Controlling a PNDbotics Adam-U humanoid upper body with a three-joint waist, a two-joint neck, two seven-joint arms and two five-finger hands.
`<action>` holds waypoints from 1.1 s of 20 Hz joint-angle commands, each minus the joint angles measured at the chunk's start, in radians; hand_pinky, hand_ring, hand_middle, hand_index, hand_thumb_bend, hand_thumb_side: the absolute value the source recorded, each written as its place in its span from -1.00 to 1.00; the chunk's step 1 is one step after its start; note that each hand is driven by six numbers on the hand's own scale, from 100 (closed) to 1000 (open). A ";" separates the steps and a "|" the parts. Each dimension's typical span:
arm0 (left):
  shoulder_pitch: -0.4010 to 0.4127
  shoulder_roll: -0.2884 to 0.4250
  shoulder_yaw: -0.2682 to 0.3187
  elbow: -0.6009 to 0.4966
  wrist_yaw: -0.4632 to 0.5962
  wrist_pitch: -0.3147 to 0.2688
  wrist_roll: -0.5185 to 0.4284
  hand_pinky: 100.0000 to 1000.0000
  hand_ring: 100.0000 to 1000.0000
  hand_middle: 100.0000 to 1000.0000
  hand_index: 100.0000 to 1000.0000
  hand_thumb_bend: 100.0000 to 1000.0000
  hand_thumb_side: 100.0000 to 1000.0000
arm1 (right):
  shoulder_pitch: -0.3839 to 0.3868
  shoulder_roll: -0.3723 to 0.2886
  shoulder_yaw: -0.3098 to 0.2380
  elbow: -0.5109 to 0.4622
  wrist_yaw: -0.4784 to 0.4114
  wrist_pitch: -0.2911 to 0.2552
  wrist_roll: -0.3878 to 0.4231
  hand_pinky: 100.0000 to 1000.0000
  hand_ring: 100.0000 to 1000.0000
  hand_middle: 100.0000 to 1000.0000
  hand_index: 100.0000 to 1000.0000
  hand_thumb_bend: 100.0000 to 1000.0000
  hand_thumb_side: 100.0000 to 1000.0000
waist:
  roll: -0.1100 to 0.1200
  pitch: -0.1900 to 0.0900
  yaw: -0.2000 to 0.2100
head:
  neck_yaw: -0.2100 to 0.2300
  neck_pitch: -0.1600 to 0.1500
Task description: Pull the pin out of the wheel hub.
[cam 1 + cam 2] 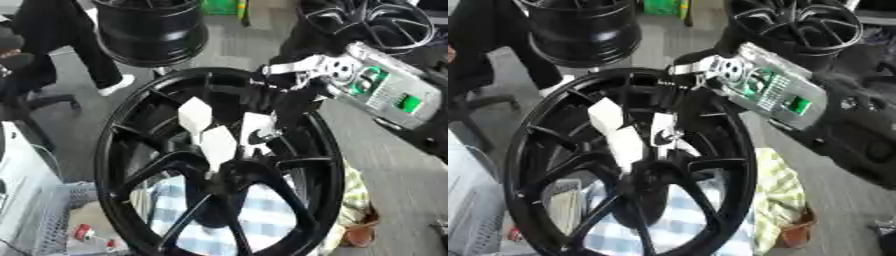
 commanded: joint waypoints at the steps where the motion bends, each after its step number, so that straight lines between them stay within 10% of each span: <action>1: -0.013 0.005 0.000 -0.016 0.001 -0.002 -0.005 0.52 0.56 0.38 0.66 -0.98 0.32 | -0.007 -0.006 -0.025 0.006 0.011 0.222 0.221 0.49 0.46 0.38 0.50 0.00 -0.84 | 0.007 -0.009 0.001 | -0.005 0.005; 16: -0.010 -0.004 -0.003 -0.016 -0.007 -0.001 -0.010 0.52 0.56 0.38 0.66 -1.00 0.33 | 0.027 0.019 -0.043 0.040 0.032 0.222 0.185 0.48 0.44 0.35 0.49 0.00 -0.84 | 0.008 -0.005 0.005 | -0.009 0.005; 22: -0.010 -0.005 -0.004 -0.016 -0.009 -0.002 -0.014 0.52 0.56 0.38 0.65 -1.00 0.34 | 0.026 0.020 -0.053 0.035 0.039 0.222 0.132 0.41 0.28 0.05 0.33 -0.08 -0.93 | 0.008 -0.004 0.004 | -0.009 0.005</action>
